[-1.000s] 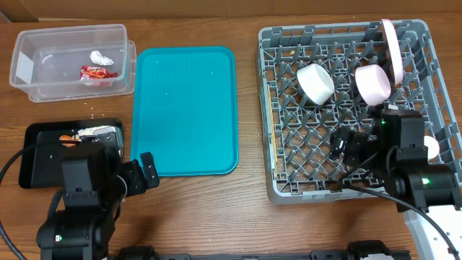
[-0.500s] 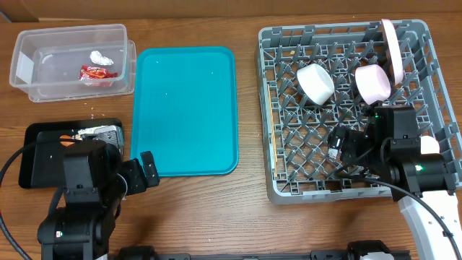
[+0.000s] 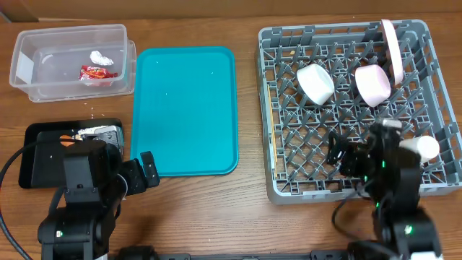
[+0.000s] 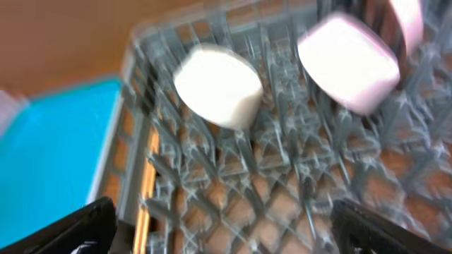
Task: Sort waste into correct bins and load items into the dishwasher
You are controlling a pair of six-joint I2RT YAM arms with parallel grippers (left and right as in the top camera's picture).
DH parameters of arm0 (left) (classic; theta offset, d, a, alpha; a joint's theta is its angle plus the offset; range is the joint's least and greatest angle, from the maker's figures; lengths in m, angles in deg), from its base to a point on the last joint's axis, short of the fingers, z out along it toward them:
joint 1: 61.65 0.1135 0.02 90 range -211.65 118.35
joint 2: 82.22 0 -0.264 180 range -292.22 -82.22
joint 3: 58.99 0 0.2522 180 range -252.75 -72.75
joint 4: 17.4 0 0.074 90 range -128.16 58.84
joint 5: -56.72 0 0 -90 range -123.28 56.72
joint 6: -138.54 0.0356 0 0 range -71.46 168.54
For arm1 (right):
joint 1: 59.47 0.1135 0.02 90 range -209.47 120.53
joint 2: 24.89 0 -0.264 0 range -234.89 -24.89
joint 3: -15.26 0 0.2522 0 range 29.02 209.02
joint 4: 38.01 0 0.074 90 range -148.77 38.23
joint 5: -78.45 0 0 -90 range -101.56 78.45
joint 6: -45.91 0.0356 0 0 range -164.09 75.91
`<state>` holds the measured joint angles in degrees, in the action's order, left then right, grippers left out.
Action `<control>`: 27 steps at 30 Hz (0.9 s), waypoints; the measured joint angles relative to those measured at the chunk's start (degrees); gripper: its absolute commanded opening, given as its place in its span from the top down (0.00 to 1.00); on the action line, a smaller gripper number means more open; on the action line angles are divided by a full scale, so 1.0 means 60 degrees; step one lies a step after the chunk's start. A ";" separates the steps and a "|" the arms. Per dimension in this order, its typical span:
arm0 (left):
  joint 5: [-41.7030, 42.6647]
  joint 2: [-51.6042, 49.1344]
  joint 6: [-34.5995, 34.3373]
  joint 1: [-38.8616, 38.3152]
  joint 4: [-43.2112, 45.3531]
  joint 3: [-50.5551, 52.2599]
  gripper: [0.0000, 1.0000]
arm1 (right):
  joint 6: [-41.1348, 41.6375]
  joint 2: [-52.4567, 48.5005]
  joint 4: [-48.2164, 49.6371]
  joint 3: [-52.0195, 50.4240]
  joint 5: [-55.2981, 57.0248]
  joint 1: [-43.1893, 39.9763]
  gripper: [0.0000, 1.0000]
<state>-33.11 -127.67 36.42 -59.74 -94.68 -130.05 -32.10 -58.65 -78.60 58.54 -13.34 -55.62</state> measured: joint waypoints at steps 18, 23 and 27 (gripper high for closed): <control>-0.0004 0.0000 0.0000 0.0000 -0.0007 0.0007 0.00 | -0.1082 0.5486 0.4666 -0.4506 -0.0164 -0.1209 0.00; -0.0004 0.0000 0.0000 0.0000 -0.0004 0.0007 0.00 | -0.1858 0.5508 0.4022 -0.4717 -0.0153 -0.1220 0.00; -0.0004 0.0000 0.0000 0.0000 -0.0007 0.0007 0.00 | -0.2055 0.5504 0.3621 -0.4743 -0.0157 -0.1246 0.00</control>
<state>-33.13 -127.67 36.42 -59.74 -94.73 -130.00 -44.43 -25.62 -56.88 30.08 -14.28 -63.09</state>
